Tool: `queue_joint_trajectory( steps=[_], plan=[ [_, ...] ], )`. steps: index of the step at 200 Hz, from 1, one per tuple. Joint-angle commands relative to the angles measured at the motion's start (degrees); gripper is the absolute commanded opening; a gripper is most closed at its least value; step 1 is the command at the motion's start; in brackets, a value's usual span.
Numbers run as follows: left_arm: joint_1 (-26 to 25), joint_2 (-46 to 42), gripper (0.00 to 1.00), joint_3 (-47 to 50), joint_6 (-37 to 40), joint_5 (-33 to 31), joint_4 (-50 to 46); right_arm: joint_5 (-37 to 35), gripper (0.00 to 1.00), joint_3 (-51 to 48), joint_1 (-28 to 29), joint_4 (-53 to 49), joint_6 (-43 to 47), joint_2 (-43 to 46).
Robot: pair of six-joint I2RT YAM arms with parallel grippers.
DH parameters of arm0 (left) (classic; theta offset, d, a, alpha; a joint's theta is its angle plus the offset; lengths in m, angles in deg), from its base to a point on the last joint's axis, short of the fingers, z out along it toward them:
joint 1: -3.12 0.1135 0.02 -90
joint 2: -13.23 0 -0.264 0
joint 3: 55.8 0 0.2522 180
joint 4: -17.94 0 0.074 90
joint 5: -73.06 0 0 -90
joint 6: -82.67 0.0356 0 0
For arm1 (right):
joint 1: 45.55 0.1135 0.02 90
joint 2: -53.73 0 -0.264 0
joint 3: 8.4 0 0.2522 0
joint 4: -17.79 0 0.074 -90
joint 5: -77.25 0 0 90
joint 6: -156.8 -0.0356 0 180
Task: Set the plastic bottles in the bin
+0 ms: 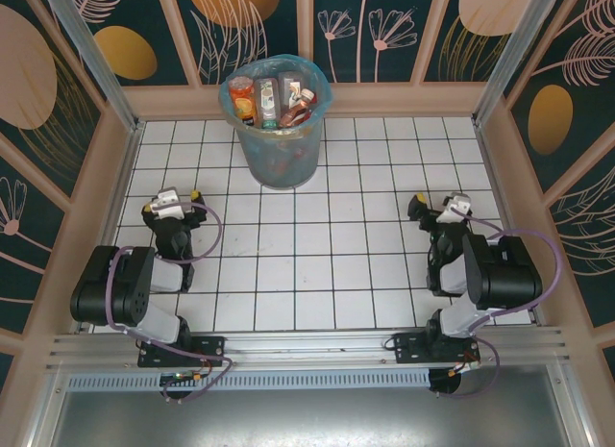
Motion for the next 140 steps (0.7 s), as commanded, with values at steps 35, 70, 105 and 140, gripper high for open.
queue_joint_trajectory(
  steps=[35, 70, 105, 140],
  plan=[
    [0.26, -0.34, 0.99, -0.36, -2.17, -1.11, 1.59, -7.12, 0.99, 2.34, 1.35, -3.46, 1.26, 0.68],
    [0.27, -0.42, 0.99, -0.22, -2.24, -0.99, 1.70, -7.09, 0.99, 2.46, 1.34, -3.57, 1.28, 0.72],
    [0.18, -0.38, 0.99, -0.54, -1.55, 0.33, 1.32, -6.80, 0.99, 2.34, 1.57, -3.38, 1.61, 0.72],
    [0.21, -0.43, 0.99, -0.53, -1.55, 0.29, 1.24, -7.05, 0.99, 2.53, 1.91, -3.66, 1.99, 0.60]
  ],
)
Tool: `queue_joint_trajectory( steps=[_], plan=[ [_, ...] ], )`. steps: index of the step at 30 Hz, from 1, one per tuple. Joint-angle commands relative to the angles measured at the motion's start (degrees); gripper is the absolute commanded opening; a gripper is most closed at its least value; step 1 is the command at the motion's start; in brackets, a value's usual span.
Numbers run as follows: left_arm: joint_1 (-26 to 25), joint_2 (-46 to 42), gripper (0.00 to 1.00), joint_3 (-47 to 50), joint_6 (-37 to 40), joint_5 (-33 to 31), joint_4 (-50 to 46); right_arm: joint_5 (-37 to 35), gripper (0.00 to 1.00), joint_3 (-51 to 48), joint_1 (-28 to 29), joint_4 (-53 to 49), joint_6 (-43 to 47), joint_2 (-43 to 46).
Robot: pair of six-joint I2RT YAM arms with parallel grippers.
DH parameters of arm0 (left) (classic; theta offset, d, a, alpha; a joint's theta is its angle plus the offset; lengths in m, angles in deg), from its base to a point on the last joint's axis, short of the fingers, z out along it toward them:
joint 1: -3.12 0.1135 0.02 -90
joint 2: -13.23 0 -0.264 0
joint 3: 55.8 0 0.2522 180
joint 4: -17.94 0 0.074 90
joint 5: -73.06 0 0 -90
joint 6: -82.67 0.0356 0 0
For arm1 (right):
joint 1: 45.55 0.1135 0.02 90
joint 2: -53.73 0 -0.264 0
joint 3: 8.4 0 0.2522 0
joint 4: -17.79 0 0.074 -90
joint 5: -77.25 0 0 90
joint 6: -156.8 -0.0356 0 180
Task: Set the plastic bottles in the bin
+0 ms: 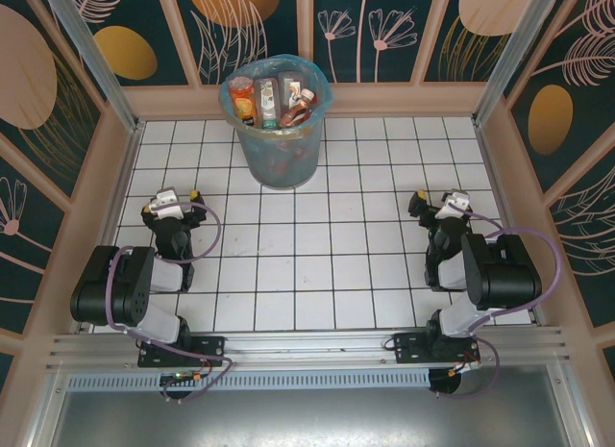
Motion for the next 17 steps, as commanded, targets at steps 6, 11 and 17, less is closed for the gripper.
queue_joint_trajectory(
  steps=[6, 11, 17],
  plan=[
    [0.13, -0.29, 0.99, -0.73, -0.35, 1.10, 0.95, -1.95, 0.99, 0.90, 0.49, -0.18, 1.15, 0.62],
    [0.13, -0.24, 0.99, -0.78, -0.35, 1.12, 0.92, -1.99, 0.99, 0.88, 0.49, -0.21, 1.11, 0.60],
    [0.13, -0.36, 0.99, -0.43, -0.26, 1.00, 1.35, -1.99, 0.99, 0.91, 0.49, -0.19, 1.14, 0.60]
  ],
)
